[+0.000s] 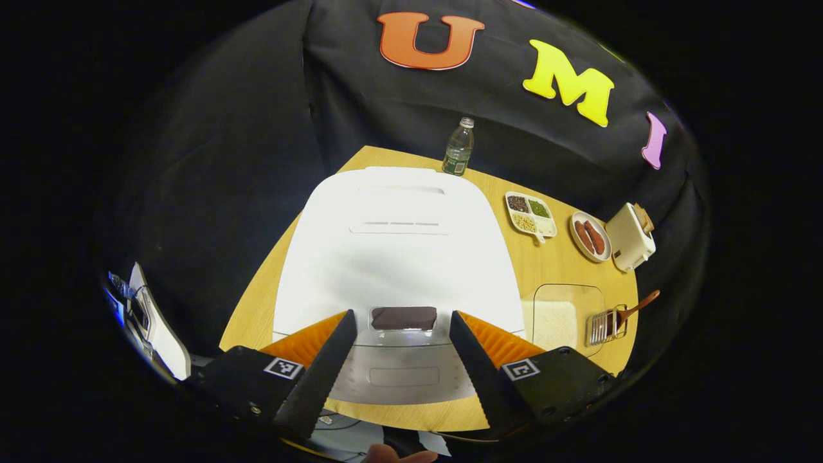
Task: Close the left gripper, press the button to open the rice cooker; take a wooden spoon from the chopstick holder with the right hand, scoop a spoonful of rice and pour it into the rice cooker, then put the wooden spoon back into the chopstick holder.
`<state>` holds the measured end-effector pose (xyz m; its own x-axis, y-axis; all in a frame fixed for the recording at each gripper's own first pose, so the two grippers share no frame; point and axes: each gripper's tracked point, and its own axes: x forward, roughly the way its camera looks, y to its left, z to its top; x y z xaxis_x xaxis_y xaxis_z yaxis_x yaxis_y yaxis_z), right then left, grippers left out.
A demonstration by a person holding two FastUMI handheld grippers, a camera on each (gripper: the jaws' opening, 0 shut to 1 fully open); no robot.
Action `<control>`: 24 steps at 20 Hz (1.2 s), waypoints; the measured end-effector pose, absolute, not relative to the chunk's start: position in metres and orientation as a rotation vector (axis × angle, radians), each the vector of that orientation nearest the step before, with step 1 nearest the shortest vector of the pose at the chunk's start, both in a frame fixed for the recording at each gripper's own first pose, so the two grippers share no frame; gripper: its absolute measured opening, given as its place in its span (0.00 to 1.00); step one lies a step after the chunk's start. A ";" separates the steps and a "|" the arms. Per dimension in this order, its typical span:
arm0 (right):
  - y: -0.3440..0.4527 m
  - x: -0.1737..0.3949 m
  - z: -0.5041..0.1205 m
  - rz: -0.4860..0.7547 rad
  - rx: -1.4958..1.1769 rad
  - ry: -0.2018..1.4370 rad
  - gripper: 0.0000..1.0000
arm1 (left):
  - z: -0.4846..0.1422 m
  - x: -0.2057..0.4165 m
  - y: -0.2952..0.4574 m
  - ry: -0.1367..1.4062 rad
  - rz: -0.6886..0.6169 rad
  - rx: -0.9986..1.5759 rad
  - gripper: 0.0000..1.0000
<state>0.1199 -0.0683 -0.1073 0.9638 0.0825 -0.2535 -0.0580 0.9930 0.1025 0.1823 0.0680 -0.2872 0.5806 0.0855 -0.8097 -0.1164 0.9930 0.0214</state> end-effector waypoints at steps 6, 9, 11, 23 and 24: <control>-0.071 0.119 -0.127 0.064 0.114 0.298 1.00 | -0.281 0.176 0.077 0.909 0.119 -0.008 0.99; -0.068 0.124 -0.130 0.084 0.132 0.307 0.99 | -0.280 0.176 0.077 0.890 0.131 -0.017 0.99; -0.068 0.129 -0.126 0.103 0.133 0.300 1.00 | -0.278 0.181 0.078 0.858 0.139 -0.003 0.98; -0.095 0.154 -0.114 0.154 0.092 0.269 0.99 | -0.218 0.171 0.056 0.687 0.163 -0.066 0.95; -0.094 0.150 -0.111 0.152 0.098 0.257 0.99 | -0.199 0.166 0.050 0.641 0.151 -0.065 0.95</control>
<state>0.1501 -0.0939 -0.1107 0.9558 0.1619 -0.2453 -0.1370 0.9838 0.1157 0.1655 0.0502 -0.1991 0.7912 0.1207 -0.5996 -0.1606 0.9869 -0.0133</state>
